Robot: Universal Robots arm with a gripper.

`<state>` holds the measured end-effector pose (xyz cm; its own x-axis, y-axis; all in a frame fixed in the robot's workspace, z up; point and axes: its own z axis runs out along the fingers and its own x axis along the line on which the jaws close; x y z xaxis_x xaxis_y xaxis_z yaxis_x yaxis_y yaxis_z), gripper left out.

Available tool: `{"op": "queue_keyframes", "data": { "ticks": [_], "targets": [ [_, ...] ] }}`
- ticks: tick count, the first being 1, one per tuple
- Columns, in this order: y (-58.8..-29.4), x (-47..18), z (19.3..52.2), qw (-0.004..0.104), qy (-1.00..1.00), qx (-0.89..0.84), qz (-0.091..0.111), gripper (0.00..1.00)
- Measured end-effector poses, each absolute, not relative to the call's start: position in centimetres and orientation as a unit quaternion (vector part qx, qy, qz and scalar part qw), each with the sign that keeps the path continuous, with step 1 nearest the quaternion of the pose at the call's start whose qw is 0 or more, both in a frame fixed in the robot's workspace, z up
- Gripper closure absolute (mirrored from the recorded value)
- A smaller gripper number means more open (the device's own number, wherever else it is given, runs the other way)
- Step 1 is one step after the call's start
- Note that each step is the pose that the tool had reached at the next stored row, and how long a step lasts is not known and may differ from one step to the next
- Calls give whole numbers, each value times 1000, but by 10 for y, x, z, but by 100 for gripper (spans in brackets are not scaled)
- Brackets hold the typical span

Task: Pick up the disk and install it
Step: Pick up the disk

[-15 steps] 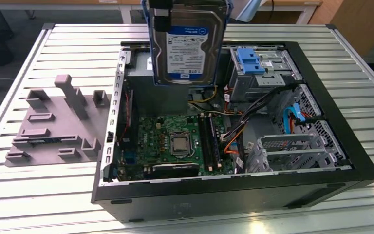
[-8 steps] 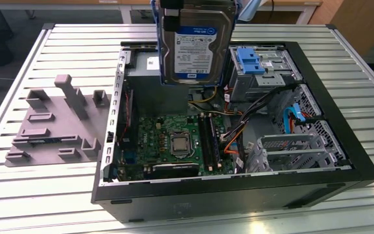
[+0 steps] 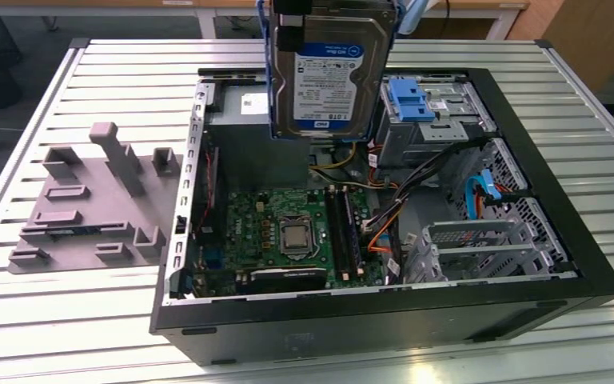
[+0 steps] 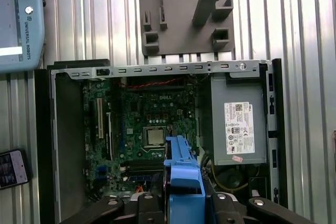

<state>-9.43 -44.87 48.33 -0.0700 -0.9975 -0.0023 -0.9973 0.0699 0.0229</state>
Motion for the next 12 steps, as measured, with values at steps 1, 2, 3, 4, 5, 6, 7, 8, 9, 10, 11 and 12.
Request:
{"op": "queue_keyframes", "data": {
  "ticks": [1, 2, 3, 4, 5, 6, 7, 8, 9, 10, 11, 12],
  "targets": [
    [-449, -93, 483, 7, -731, 682, -9, 64],
    [-449, -92, 483, 7, -731, 682, -9, 64],
    [-449, -90, 483, 7, -731, 682, -9, 64],
    [-449, -89, 483, 7, -731, 682, -9, 64],
    [-449, -87, 483, 7, -731, 682, -9, 64],
    [-449, -86, 483, 7, -731, 683, -9, 64],
    [-449, -84, 483, 7, -731, 683, -9, 64],
    [-449, -83, 483, 7, -730, 683, -9, 64],
    [-449, -81, 483, 7, -730, 683, -9, 64],
    [-449, -80, 483, 7, -730, 683, -9, 64],
    [-449, -79, 483, 7, -730, 683, -9, 64],
    [-449, -78, 483, 7, -730, 683, -9, 64]
  ]
}}
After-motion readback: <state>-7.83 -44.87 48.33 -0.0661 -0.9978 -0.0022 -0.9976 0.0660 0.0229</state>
